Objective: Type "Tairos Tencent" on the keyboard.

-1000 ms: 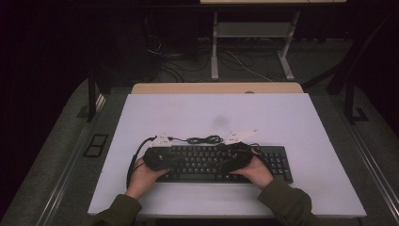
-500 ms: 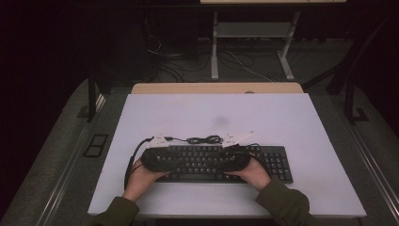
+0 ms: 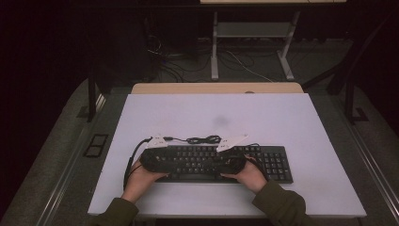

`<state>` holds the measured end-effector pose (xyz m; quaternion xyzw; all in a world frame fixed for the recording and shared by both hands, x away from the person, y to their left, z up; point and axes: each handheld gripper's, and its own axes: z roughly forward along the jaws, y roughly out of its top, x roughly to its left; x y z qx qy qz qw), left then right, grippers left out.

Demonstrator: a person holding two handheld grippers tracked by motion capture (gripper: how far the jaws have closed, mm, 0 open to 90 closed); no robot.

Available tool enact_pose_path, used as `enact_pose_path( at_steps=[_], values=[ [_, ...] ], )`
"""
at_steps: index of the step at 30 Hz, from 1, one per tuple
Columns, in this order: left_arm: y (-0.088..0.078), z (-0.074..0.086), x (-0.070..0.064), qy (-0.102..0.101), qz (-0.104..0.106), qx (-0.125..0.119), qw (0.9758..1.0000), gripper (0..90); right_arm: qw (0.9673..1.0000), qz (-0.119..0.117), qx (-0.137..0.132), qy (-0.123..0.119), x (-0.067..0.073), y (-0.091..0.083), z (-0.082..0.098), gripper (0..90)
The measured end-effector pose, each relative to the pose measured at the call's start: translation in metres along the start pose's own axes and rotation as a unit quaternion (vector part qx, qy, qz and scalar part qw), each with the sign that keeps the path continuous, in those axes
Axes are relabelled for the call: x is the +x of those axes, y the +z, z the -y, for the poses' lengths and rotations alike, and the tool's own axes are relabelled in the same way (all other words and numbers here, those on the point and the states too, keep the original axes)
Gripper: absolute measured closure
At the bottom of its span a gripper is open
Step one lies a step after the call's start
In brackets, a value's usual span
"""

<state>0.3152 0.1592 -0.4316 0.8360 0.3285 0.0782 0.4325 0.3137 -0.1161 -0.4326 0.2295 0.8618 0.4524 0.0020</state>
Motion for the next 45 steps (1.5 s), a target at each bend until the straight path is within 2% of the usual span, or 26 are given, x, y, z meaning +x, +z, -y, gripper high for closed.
enact_pose_path(
  at_steps=[13, 24, 36, 42, 45],
  values=[
    [-0.001, 0.000, 0.000, 0.000, -0.003, -0.002, 1.0000, 34.8, 0.9998, -0.001, 0.016, -0.008, 0.005, 0.011, 0.000, 89.2],
    [-0.001, 0.000, 0.000, 0.000, -0.004, -0.003, 1.0000, 34.4, 0.9995, 0.001, 0.031, -0.005, 0.006, 0.016, 0.002, 89.2],
    [-0.002, 0.000, 0.001, 0.001, -0.005, -0.005, 1.0000, 34.4, 0.9997, 0.001, 0.025, -0.006, 0.006, 0.014, 0.002, 89.0],
    [-0.002, 0.000, 0.001, 0.003, -0.007, -0.005, 1.0000, 34.5, 0.9998, -0.002, 0.017, -0.002, 0.004, 0.011, 0.001, 85.4],
    [-0.002, -0.001, 0.001, 0.004, -0.007, -0.005, 1.0000, 34.9, 0.9999, -0.006, 0.011, 0.003, 0.003, 0.008, 0.000, 78.0]
  ],
)
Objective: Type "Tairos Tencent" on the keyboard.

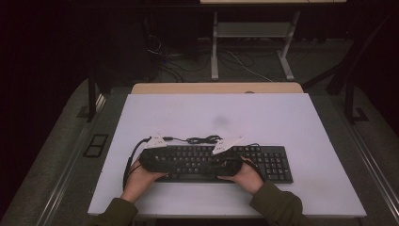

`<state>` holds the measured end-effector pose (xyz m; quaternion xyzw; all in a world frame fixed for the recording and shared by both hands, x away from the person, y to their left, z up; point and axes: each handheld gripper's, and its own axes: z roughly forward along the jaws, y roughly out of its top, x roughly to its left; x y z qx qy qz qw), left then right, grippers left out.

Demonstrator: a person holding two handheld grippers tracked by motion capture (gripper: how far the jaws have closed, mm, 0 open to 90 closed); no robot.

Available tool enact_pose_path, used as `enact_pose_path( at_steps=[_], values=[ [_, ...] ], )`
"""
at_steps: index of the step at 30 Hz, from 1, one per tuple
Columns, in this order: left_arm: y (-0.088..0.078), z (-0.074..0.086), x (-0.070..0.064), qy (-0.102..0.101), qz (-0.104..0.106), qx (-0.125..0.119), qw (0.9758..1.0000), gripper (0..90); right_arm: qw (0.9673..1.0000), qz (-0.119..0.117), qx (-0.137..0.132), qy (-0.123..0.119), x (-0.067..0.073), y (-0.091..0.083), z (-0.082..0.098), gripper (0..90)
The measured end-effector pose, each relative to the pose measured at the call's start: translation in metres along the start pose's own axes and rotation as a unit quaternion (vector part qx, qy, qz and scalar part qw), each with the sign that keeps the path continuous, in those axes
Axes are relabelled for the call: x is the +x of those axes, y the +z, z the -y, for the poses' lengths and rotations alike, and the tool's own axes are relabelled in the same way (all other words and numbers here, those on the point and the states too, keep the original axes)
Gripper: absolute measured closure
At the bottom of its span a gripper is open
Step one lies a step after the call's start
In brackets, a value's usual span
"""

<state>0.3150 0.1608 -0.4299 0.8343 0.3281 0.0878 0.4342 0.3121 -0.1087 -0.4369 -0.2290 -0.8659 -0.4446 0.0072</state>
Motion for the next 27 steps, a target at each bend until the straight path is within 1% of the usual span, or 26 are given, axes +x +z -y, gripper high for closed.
enact_pose_path(
  at_steps=[1, 3, 5, 10, 11, 13, 17, 18, 19, 20, 23, 26, 27],
  values=[
    [0.000, 0.000, 0.000, 0.000, 0.000, 0.000, 1.0000, 35.3, 1.0000, -0.001, -0.004, -0.001, -0.001, -0.002, 0.000, 75.9],
    [0.000, -0.001, -0.001, 0.000, 0.000, 0.000, 1.0000, 36.9, 0.9999, -0.004, -0.012, 0.003, -0.002, -0.006, -0.001, 68.9],
    [0.001, -0.002, -0.002, 0.003, 0.002, -0.001, 1.0000, 39.1, 0.9998, -0.005, -0.018, 0.006, -0.004, -0.010, 0.000, 64.7],
    [0.004, -0.007, -0.005, 0.008, 0.007, 0.000, 0.9999, 47.6, 0.9996, -0.005, -0.027, 0.010, -0.007, -0.018, 0.003, 52.7],
    [0.005, -0.008, -0.006, 0.009, 0.009, -0.001, 0.9999, 49.9, 0.9995, -0.005, -0.029, 0.012, -0.008, -0.019, 0.004, 50.5],
    [0.006, -0.010, -0.007, 0.010, 0.010, -0.002, 0.9999, 54.6, 0.9994, -0.004, -0.032, 0.010, -0.008, -0.022, 0.005, 46.1],
    [0.008, -0.014, -0.009, 0.017, 0.018, -0.004, 0.9997, 66.5, 0.9992, -0.005, -0.038, 0.010, -0.009, -0.027, 0.008, 38.3],
    [0.009, -0.015, -0.010, 0.015, 0.019, -0.004, 0.9997, 69.5, 0.9991, -0.004, -0.041, 0.011, -0.010, -0.028, 0.009, 36.0],
    [0.010, -0.016, -0.010, 0.019, 0.021, -0.002, 0.9996, 72.3, 0.9989, -0.005, -0.044, 0.012, -0.010, -0.029, 0.010, 33.0],
    [0.011, -0.017, -0.010, 0.017, 0.024, -0.005, 0.9995, 75.2, 0.9989, -0.003, -0.045, 0.013, -0.010, -0.030, 0.011, 30.0],
    [0.013, -0.020, -0.012, 0.018, 0.030, -0.005, 0.9994, 82.6, 0.9986, 0.013, -0.050, 0.015, -0.010, -0.031, 0.014, 25.2],
    [0.017, -0.022, -0.014, 0.021, 0.035, -0.005, 0.9991, 88.4, 0.9982, 0.015, -0.055, 0.016, -0.011, -0.035, 0.017, 21.0],
    [0.018, -0.022, -0.014, 0.022, 0.036, -0.004, 0.9991, 88.9, 0.9981, 0.015, -0.057, 0.017, -0.011, -0.036, 0.017, 19.7]
  ],
)
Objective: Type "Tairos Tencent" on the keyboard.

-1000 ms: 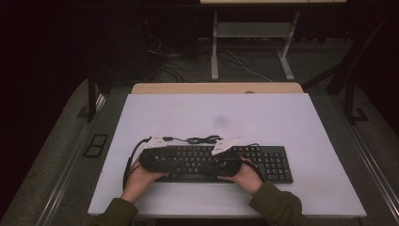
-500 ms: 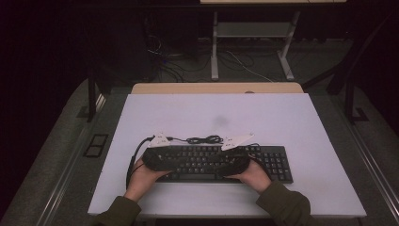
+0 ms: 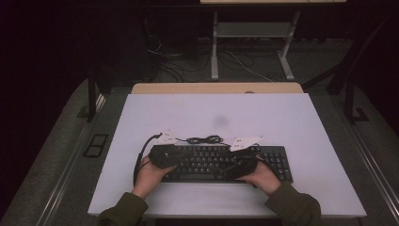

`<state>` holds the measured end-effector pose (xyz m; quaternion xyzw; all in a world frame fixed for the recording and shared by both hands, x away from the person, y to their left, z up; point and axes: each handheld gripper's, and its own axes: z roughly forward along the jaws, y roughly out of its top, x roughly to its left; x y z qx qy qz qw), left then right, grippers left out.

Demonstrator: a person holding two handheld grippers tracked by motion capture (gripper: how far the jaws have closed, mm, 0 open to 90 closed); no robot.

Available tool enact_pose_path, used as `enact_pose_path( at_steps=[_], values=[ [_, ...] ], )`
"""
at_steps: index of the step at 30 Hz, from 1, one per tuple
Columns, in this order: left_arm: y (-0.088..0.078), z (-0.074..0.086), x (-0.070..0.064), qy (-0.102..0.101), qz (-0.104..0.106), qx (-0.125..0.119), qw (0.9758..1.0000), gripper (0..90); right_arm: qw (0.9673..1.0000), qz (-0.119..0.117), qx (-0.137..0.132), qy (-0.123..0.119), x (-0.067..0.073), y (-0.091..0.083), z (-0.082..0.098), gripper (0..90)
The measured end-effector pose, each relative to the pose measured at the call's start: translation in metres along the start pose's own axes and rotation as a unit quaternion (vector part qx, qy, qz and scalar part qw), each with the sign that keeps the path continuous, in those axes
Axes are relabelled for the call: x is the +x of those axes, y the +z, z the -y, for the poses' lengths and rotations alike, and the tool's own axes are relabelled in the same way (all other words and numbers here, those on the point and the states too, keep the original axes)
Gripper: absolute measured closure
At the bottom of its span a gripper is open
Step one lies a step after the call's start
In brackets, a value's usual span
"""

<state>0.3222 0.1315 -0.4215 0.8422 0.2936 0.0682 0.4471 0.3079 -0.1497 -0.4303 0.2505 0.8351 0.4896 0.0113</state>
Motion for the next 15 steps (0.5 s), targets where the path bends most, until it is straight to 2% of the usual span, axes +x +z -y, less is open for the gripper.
enact_pose_path(
  at_steps=[8, 10, 11, 15],
  values=[
    [0.013, 0.001, -0.002, 0.008, 0.004, 0.020, 0.9998, 89.0, 0.9999, 0.005, -0.010, 0.002, -0.001, -0.013, 0.005, 19.1],
    [0.016, 0.001, -0.004, 0.007, 0.004, 0.024, 0.9997, 89.0, 0.9999, 0.007, -0.010, 0.003, -0.002, -0.014, 0.006, 19.1],
    [0.017, 0.001, -0.003, 0.014, 0.003, 0.029, 0.9995, 89.0, 0.9999, 0.008, -0.010, 0.003, -0.003, -0.014, 0.007, 19.1],
    [0.020, 0.002, -0.003, 0.012, 0.000, 0.034, 0.9993, 89.0, 0.9999, 0.010, -0.011, 0.002, -0.003, -0.014, 0.007, 19.0]
  ],
)
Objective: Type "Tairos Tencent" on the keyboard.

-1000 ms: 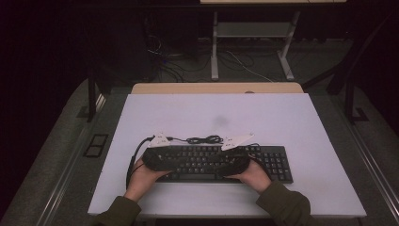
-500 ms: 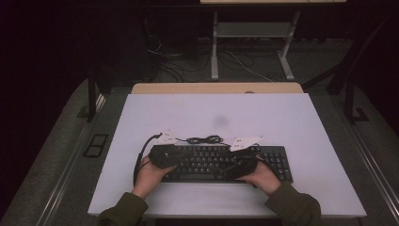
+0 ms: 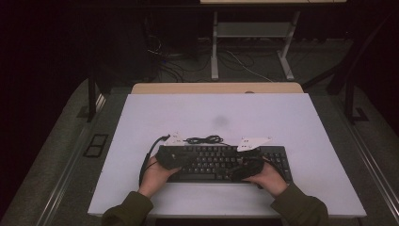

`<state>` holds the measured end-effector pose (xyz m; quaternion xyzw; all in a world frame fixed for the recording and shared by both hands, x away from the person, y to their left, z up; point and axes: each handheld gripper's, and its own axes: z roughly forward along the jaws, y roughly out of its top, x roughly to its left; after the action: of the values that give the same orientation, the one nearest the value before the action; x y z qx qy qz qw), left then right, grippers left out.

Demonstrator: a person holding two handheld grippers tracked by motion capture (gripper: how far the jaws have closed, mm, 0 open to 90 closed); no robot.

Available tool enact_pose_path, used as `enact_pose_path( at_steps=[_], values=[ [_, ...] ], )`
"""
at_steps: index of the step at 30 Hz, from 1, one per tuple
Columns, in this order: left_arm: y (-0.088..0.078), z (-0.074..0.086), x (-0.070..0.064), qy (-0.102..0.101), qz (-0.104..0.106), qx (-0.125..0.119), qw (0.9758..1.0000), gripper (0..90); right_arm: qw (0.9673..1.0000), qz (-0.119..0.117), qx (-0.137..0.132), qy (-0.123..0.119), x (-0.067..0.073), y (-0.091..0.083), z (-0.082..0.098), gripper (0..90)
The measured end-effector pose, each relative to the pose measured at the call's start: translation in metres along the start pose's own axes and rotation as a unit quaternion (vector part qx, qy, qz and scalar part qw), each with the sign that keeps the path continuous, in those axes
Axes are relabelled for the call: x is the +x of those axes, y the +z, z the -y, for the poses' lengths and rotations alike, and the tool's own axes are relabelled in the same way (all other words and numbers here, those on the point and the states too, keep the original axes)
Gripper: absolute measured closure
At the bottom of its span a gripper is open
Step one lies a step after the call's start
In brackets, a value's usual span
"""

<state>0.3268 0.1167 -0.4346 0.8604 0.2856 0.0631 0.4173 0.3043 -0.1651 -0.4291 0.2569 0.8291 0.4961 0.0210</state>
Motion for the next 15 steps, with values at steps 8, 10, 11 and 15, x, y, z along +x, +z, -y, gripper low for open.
enact_pose_path(
  at_steps=[8, 10, 11, 15],
  values=[
    [0.0020, 0.0018, 0.0010, -0.004, 0.002, 0.004, 1.0000, 89.1, 1.0000, 0.003, -0.002, 0.005, -0.0013, -0.0016, -0.0008, 19.0],
    [0.0010, 0.0006, 0.0003, 0.003, -0.002, 0.008, 1.0000, 89.1, 1.0000, 0.003, -0.003, 0.005, -0.0014, -0.0022, -0.0012, 19.0],
    [0.0005, 0.0004, -0.0001, 0.002, -0.002, 0.006, 1.0000, 89.1, 1.0000, 0.004, -0.003, 0.005, -0.0017, -0.0025, -0.0013, 19.0],
    [-0.0025, -0.0008, -0.0010, 0.000, 0.002, 0.000, 1.0000, 89.0, 1.0000, 0.004, -0.007, 0.005, -0.0034, -0.0035, -0.0012, 19.0]
  ],
)
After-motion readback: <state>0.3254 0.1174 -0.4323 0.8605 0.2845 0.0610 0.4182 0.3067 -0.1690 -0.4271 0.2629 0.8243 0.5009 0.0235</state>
